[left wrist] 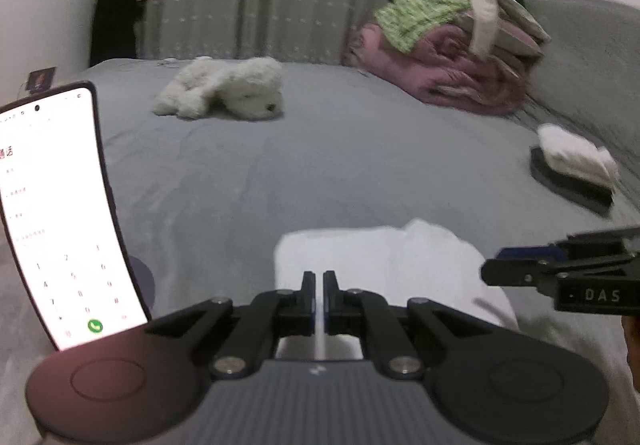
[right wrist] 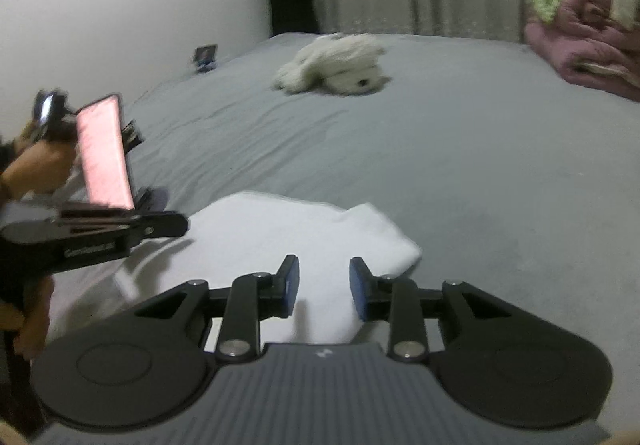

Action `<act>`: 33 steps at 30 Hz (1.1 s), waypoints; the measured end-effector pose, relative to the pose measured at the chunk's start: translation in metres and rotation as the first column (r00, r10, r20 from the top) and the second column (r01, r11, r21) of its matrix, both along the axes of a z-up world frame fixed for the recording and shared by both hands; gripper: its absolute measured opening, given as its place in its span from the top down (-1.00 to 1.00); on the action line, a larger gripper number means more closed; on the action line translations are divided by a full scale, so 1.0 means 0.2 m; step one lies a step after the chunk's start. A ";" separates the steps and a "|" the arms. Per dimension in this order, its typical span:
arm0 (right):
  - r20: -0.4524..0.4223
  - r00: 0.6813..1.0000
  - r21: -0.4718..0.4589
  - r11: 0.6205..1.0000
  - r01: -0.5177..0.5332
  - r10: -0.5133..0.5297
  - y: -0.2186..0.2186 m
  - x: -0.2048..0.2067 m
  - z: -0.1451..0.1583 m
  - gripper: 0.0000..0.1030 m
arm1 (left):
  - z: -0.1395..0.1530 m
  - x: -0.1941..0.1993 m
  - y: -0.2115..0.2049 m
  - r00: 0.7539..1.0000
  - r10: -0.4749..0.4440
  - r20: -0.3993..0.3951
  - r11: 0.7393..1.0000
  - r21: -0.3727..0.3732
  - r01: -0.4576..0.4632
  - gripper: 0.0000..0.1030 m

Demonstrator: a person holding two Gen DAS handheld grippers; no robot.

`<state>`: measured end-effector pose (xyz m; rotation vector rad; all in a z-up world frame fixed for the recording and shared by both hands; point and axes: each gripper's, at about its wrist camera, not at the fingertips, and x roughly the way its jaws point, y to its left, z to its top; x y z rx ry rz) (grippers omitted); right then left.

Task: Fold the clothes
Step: 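Open both grippers to release the folded white garment, then lower both grippers onto the folded white garment's edges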

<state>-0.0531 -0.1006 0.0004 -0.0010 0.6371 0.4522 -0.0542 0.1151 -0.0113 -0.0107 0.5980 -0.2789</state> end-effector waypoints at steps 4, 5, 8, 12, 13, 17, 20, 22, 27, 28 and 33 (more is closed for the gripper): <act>-0.016 0.999 -0.031 0.998 -0.045 0.044 0.04 -0.05 -0.03 0.37 | -0.02 -0.02 -0.02 0.999 -0.026 -0.025 0.999 0.047 0.027 0.93; -0.022 0.998 -0.041 0.998 -0.054 0.053 0.04 -0.06 -0.04 0.37 | -0.02 -0.02 -0.03 0.999 -0.026 -0.034 0.998 0.056 0.028 0.93; -0.033 0.997 -0.076 0.995 -0.066 0.064 0.05 -0.08 -0.08 0.37 | -0.04 -0.02 -0.04 0.998 -0.025 -0.050 0.997 0.075 0.029 0.93; -0.037 0.997 -0.095 0.993 -0.067 0.064 0.02 -0.12 -0.10 0.37 | -0.04 -0.04 -0.04 0.998 -0.029 -0.058 0.995 0.093 0.035 0.93; -0.040 0.997 -0.096 0.993 -0.065 0.061 0.01 -0.13 -0.11 0.36 | -0.04 -0.05 -0.03 0.998 -0.031 -0.060 0.995 0.097 0.037 0.93; -0.049 0.997 -0.102 0.993 -0.058 0.053 -0.03 -0.18 -0.12 0.35 | -0.03 -0.08 -0.01 0.996 -0.043 -0.075 0.993 0.107 0.051 0.93; -0.055 0.997 -0.102 0.993 -0.056 0.050 -0.05 -0.20 -0.12 0.35 | -0.03 -0.11 0.01 0.994 -0.052 -0.091 0.992 0.110 0.062 0.93; -0.064 0.997 -0.101 0.993 -0.056 0.049 -0.06 -0.22 -0.12 0.35 | -0.04 -0.13 0.02 0.993 -0.058 -0.104 0.991 0.112 0.070 0.93; -0.104 0.993 -0.109 0.992 -0.067 0.055 -0.08 -0.25 -0.12 0.35 | -0.06 -0.17 0.06 0.987 -0.062 -0.150 0.987 0.136 0.083 0.93; -0.116 0.992 -0.110 0.992 -0.067 0.054 -0.09 -0.26 -0.12 0.34 | -0.06 -0.18 0.07 0.986 -0.059 -0.159 0.987 0.139 0.082 0.90; -0.176 0.984 -0.062 0.997 -0.043 0.032 -0.14 -0.27 -0.10 0.18 | -0.04 -0.19 0.15 0.980 -0.041 -0.193 0.993 0.103 0.062 0.12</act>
